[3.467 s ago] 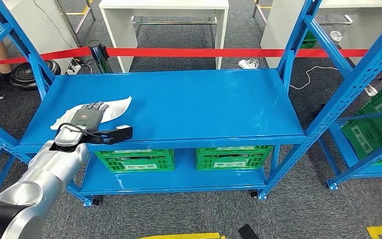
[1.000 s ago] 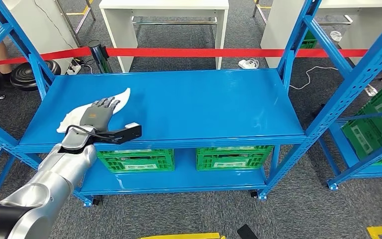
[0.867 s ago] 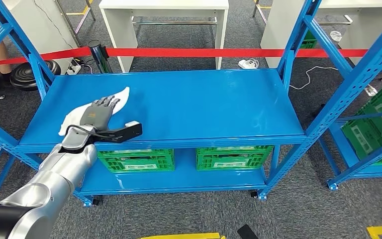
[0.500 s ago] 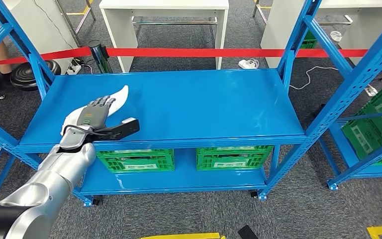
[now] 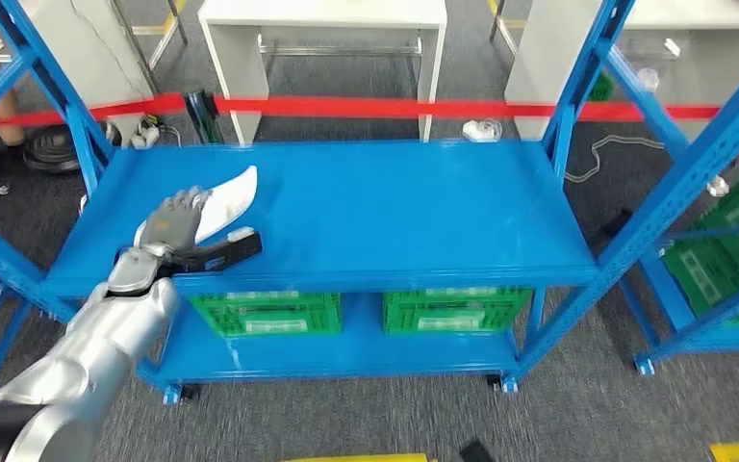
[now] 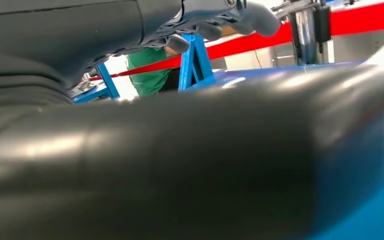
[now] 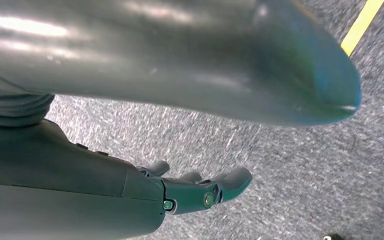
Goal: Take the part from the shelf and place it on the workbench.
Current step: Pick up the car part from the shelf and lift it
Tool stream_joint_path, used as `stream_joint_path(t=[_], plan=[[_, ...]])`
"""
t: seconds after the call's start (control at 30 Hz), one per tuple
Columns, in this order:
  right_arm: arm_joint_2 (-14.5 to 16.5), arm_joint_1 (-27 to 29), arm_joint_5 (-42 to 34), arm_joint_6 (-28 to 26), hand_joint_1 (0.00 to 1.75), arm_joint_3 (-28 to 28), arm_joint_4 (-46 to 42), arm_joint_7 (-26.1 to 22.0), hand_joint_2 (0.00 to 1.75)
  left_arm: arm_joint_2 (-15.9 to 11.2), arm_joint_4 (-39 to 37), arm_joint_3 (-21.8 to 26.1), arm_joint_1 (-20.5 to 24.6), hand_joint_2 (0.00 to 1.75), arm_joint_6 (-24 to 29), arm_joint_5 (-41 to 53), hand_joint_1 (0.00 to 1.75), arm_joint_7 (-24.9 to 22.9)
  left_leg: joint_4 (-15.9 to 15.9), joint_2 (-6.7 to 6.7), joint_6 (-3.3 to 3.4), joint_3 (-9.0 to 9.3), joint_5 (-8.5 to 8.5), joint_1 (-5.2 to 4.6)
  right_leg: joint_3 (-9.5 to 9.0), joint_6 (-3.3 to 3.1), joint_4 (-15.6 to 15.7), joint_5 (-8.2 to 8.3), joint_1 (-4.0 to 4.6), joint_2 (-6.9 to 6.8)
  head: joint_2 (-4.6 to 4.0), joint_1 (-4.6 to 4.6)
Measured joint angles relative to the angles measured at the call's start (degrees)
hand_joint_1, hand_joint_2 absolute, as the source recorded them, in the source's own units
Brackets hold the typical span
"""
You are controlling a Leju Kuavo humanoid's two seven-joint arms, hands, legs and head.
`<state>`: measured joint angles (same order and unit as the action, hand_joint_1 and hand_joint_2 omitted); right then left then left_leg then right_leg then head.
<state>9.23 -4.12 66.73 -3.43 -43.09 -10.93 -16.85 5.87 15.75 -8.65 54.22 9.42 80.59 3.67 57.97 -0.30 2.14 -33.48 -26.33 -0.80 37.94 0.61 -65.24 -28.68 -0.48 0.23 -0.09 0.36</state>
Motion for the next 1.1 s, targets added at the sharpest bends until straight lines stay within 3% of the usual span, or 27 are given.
stream_joint_path(t=[0.07,0.1,0.13,0.17,0.23,0.3,0.37,0.43,0.6,0.8,1.1], plan=[[0.01,0.04,0.05,0.00,0.00,-0.03,0.00,-0.02,0.00,-0.02,0.05,0.08,-0.24,0.00,0.03,0.04,0.00,-0.05,0.11,0.01,0.01,0.08,-0.11,0.04,3.77,0.42,-6.93,-2.93,-0.17,0.01,0.00,0.05],[0.01,0.09,0.08,0.00,0.00,-0.04,0.00,-0.03,0.00,-0.02,0.05,0.08,-0.44,0.00,0.03,0.07,0.00,-0.09,0.20,0.00,-0.07,0.13,-0.22,0.08,5.23,0.62,-9.20,-3.50,-0.30,0.01,0.00,0.04],[0.01,0.12,0.10,0.00,0.00,-0.05,0.00,-0.03,0.00,-0.03,0.05,0.08,-0.64,0.00,0.03,0.10,0.00,-0.20,0.32,-0.01,-0.22,0.20,-0.40,0.17,5.74,0.77,-9.40,-2.98,-0.43,0.00,0.00,0.05],[0.01,0.13,0.13,0.00,0.00,-0.05,0.00,-0.03,0.00,-0.03,0.05,0.08,-0.78,0.00,0.02,0.15,0.00,-0.32,0.49,-0.04,-0.46,0.33,-0.64,0.32,5.11,0.87,-7.34,-1.38,-0.57,-0.02,0.00,0.04],[0.03,0.11,0.16,0.02,0.00,-0.06,0.01,-0.04,0.00,-0.05,0.07,0.09,-0.86,0.00,-0.03,0.27,0.00,-0.56,0.96,-0.07,-1.16,0.63,-1.29,0.66,2.03,0.93,0.09,2.37,-0.69,-0.05,0.00,0.07],[0.07,0.05,0.22,0.09,0.00,-0.07,0.03,-0.04,0.00,-0.11,0.08,0.11,-0.85,0.00,-0.24,0.39,0.00,-0.69,1.36,-0.08,-2.02,0.67,-1.82,0.77,0.10,0.19,4.56,3.18,-0.45,-0.11,0.00,0.09],[0.10,0.12,0.30,0.20,0.00,-0.08,0.05,-0.02,0.00,-0.21,0.07,0.13,-1.01,0.00,-0.43,0.52,0.00,-0.96,1.53,-0.08,-2.63,0.74,-2.05,0.64,-0.27,-0.75,4.99,2.98,-0.30,-0.13,0.00,0.06],[0.11,0.15,0.31,0.26,0.00,-0.09,0.06,0.03,0.00,-0.34,0.07,0.13,-1.15,0.00,-0.45,0.66,0.00,-1.43,1.34,0.00,-2.60,1.07,-2.17,0.58,-0.52,-0.98,5.04,3.55,-0.35,-0.01,0.00,0.01],[0.14,0.02,0.31,0.28,0.00,-0.10,0.07,0.14,0.00,-0.45,0.08,0.19,-1.05,0.00,-0.46,0.72,0.00,-2.37,0.27,0.18,-2.44,1.78,-2.23,0.55,-0.68,-1.58,5.05,3.19,-0.30,0.12,0.00,-0.04],[0.14,0.01,0.47,0.28,0.00,-0.10,0.07,0.52,0.00,-0.58,0.08,0.40,-1.16,0.00,1.18,1.64,0.00,-2.47,-0.04,0.17,-3.47,1.85,-2.10,0.63,-0.73,-1.79,5.04,3.10,-0.17,0.03,0.00,-0.03],[0.14,0.02,0.50,0.27,0.00,-0.12,0.07,0.53,0.00,-0.71,0.06,0.45,-1.29,0.00,1.96,2.18,0.00,-2.98,0.06,0.13,-3.58,1.94,-2.06,0.62,-1.11,-1.73,5.26,3.19,-0.26,-0.01,0.00,-0.01]])
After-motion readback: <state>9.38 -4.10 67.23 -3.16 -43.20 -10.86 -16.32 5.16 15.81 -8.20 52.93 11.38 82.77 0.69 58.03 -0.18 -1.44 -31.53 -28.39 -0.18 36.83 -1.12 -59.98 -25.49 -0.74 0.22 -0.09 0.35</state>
